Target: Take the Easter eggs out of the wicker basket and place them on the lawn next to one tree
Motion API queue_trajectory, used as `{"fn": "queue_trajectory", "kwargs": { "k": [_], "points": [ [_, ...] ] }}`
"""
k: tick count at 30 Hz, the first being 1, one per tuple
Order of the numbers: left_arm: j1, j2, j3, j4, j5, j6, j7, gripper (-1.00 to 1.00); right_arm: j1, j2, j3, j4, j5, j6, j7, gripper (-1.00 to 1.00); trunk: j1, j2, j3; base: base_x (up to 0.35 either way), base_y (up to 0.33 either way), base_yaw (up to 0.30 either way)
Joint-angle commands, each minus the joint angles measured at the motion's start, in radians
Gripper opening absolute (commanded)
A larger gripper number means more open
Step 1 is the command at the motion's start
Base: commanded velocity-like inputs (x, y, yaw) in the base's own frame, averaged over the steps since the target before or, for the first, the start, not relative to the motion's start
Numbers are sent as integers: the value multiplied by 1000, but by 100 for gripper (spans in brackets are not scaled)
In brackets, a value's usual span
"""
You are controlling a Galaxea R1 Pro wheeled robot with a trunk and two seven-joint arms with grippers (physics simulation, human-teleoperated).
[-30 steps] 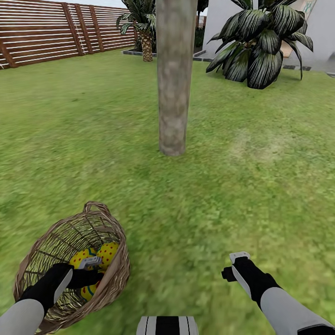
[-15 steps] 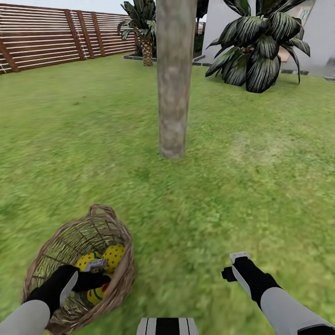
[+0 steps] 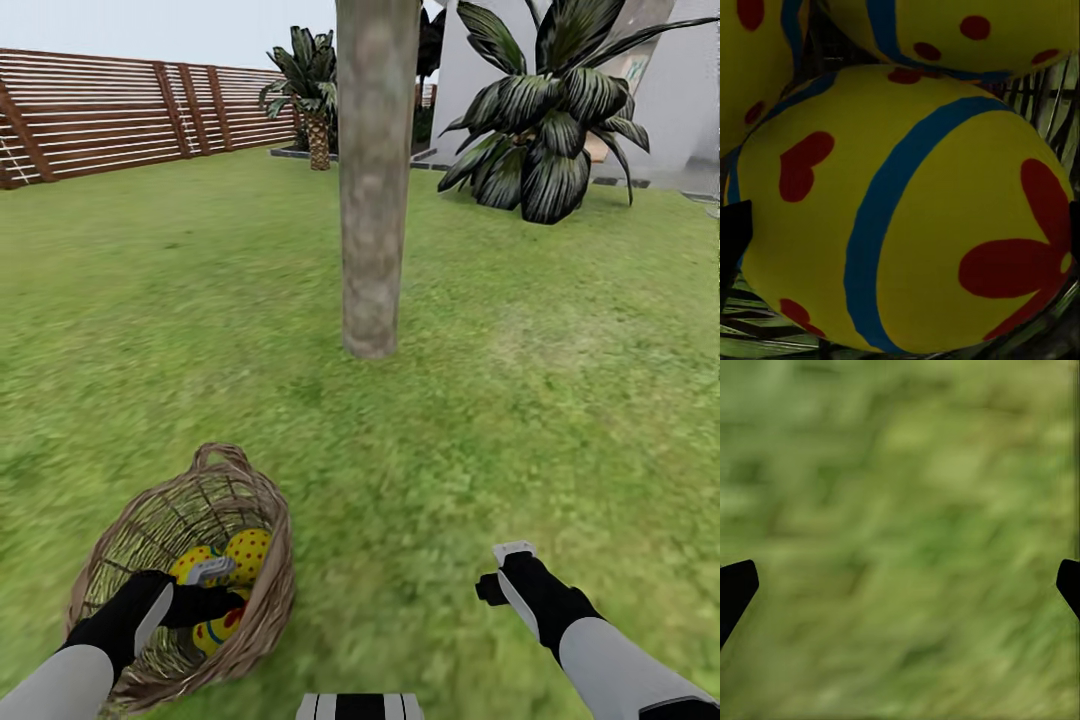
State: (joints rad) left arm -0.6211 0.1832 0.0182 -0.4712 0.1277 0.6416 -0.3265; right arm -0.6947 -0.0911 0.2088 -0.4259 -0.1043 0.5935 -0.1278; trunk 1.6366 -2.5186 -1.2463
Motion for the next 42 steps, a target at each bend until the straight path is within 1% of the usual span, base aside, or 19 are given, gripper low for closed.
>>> {"fn": "queue_trajectory", "kwargs": {
  "k": [1, 12, 13, 14, 16, 17, 21, 27, 34, 38, 41, 42],
  "points": [
    [0, -1, 2, -1, 11, 9, 1, -100, 0, -1, 8, -2, -11, 5, -7, 100, -1, 0, 3, 0, 0, 0],
    [0, 0, 3, -1, 10, 10, 2, -100, 0, 3, 8, -1, -11, 5, -7, 100, -6, 3, 46, 0, 0, 0],
    [0, 1, 3, -2, 10, 10, 8, -100, 0, 3, 8, -1, -11, 5, -7, 100, -6, 3, 50, 0, 0, 0],
    [0, 0, 3, -2, 10, 11, 28, -100, 0, 3, 8, -1, -11, 5, -7, 100, -6, 3, 53, 0, 0, 0],
    [0, -1, 5, -3, 13, 10, 91, -100, 0, 2, 8, -1, -11, 5, -7, 100, -7, 3, 61, 0, 0, 0],
    [0, -1, 5, -4, 13, 10, 93, -100, 0, 2, 8, -1, -11, 5, -7, 100, -8, 4, 65, 0, 0, 0],
    [0, -1, 5, -4, 15, 11, 94, -100, 0, 2, 8, -1, -11, 5, -7, 100, -10, 5, 81, -46, 217, 0],
    [0, -1, 3, -7, 15, 9, 95, -100, 0, 2, 8, -1, -10, 5, -7, 100, -12, 6, 104, -11, 49, 0],
    [0, -2, 3, -6, 16, 9, 94, -100, 0, 4, 8, -1, -10, 5, -7, 100, -15, 8, 131, -90, 248, 0],
    [0, -4, 3, -6, 16, 9, 95, -100, 0, 4, 8, -1, -10, 5, -7, 100, -17, 9, 146, -6, 25, 0],
    [0, -21, 2, -4, 14, 9, 95, -100, 0, 4, 9, -1, -10, 5, -7, 100, -19, 9, 158, 0, 0, 0],
    [0, -22, 2, -4, 13, 9, 95, -100, 0, 6, 9, -1, -10, 5, -7, 100, -19, 10, 162, 0, 0, 0]
  ]
}}
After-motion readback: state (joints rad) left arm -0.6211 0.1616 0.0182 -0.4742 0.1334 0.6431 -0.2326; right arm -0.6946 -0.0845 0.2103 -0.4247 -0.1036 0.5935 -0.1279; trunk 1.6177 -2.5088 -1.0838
